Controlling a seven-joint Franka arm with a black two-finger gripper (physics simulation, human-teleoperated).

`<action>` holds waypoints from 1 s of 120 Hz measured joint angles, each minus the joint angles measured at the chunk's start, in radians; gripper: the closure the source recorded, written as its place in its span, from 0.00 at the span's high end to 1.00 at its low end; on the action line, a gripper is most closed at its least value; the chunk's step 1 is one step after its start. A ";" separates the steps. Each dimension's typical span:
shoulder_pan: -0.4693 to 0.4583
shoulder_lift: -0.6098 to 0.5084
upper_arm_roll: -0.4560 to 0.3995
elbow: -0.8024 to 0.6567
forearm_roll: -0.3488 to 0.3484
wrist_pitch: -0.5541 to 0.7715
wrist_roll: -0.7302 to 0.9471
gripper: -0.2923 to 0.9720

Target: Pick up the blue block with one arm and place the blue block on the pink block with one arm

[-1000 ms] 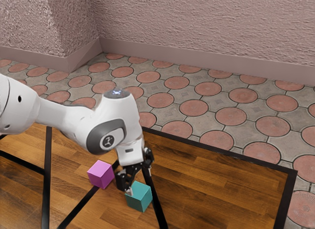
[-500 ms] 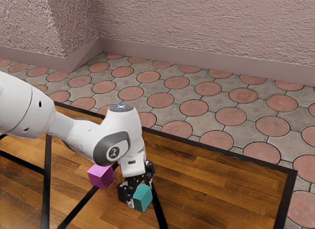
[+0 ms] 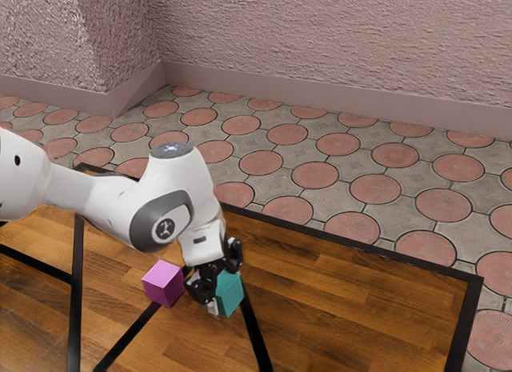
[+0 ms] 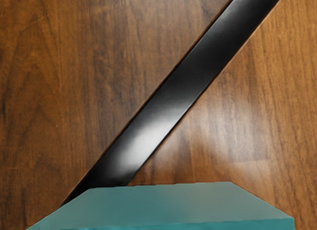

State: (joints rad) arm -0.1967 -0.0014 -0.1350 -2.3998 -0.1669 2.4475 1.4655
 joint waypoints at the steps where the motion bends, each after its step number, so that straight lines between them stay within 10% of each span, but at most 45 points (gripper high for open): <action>1: 0.000 -0.008 0.001 -0.004 0.000 0.000 0.000 0.47; 36: 0.119 -0.151 0.002 -0.055 0.004 -0.023 0.017 0.51; 120: 0.297 -0.107 0.010 -0.033 0.011 -0.129 0.098 0.52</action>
State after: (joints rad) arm 0.1006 -0.1080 -0.1245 -2.4326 -0.1561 2.3181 1.5638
